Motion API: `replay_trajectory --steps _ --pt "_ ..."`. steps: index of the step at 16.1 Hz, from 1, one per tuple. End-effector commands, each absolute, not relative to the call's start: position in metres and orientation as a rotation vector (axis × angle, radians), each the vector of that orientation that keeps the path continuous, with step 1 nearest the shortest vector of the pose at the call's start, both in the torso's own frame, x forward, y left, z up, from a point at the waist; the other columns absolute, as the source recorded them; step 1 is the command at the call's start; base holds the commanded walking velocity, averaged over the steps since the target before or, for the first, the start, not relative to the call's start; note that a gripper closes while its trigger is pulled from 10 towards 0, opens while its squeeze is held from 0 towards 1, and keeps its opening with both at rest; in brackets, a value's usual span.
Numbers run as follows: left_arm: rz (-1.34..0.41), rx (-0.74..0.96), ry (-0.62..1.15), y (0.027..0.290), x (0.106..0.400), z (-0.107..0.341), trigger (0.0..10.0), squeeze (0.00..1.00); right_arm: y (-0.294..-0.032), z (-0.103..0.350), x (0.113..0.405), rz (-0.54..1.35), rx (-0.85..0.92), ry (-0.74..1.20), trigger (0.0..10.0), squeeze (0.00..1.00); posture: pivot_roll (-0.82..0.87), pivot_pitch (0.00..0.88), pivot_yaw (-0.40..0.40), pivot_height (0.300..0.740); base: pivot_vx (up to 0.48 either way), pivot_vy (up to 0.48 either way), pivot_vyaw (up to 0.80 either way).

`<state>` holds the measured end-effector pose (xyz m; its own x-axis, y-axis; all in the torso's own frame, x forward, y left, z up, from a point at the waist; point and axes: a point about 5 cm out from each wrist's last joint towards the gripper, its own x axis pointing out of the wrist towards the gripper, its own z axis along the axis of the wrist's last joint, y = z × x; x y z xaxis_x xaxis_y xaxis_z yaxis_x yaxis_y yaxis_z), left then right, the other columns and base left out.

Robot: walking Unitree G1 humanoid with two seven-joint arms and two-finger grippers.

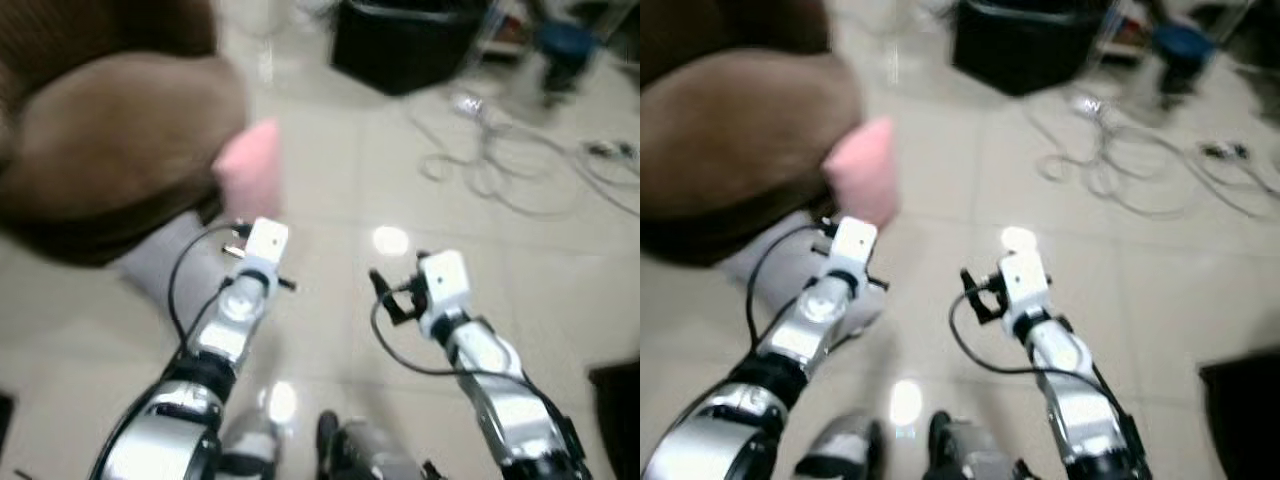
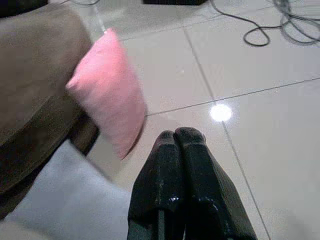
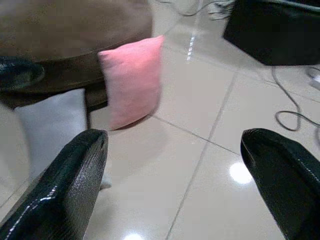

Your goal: Move the pillow to the sofa from floor

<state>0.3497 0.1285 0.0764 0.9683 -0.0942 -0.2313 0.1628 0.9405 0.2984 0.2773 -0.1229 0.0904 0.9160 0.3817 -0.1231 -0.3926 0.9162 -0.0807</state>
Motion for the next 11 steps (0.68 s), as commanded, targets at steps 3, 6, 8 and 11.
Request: replay_trajectory --steps 3,6,8,11 --pt "-0.099 0.339 0.249 0.1327 0.3471 0.0698 10.0 0.0 -0.1187 0.0846 0.2738 0.435 -0.119 0.14 10.0 0.0 0.09 0.265 -0.094 0.74 0.154 0.0 0.0" --pt "-0.123 0.323 0.244 0.1303 0.348 0.0711 10.0 0.0 -0.1185 0.0839 0.2736 0.444 -0.126 0.14 10.0 0.0 0.08 0.256 -0.089 0.74 0.0 0.0 0.0" --pt "-0.113 0.331 0.249 0.131 0.3493 0.0714 10.0 0.0 -0.1175 0.0835 0.2728 0.447 -0.132 0.135 10.0 0.0 0.08 0.251 -0.086 0.74 0.48 0.0 0.0" --pt "-0.12 0.354 0.258 0.1299 0.35 0.0712 10.0 0.0 -0.116 0.0821 0.2713 0.446 -0.132 0.138 10.0 0.0 0.08 0.246 -0.079 0.74 0.48 0.0 0.0"
